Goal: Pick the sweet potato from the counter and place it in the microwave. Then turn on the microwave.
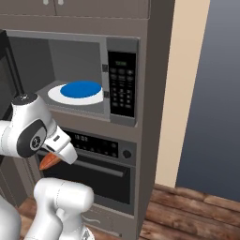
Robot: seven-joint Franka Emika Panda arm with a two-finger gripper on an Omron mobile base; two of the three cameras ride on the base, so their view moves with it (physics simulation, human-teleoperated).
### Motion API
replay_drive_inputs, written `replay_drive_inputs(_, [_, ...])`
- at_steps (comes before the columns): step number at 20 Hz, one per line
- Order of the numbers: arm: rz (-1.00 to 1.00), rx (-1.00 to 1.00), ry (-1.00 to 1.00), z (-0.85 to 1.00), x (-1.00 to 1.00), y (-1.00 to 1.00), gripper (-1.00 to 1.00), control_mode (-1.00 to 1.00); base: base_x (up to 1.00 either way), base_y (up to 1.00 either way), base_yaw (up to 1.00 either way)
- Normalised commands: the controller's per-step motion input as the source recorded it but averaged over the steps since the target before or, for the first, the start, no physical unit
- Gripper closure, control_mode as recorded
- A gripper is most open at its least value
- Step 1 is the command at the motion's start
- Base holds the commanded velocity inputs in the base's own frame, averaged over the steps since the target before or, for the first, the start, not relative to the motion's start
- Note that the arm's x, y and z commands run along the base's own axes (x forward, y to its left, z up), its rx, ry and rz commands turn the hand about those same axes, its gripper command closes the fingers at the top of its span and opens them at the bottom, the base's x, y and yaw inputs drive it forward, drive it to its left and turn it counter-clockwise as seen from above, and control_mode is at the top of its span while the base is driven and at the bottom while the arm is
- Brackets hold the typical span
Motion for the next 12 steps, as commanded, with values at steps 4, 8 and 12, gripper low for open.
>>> replay_drive_inputs(4, [0.0,0.0,0.0,0.0,0.0,0.0,1.0,1.0,0.0,0.0,0.0])
replay_drive_inputs(8, [0.0,0.0,0.0,0.0,0.0,0.0,1.0,-1.0,0.0,0.0,0.0])
replay_drive_inputs(12, [0.04,0.0,-0.03,0.01,0.0,0.0,1.0,-1.0,0.0,0.0,0.0])
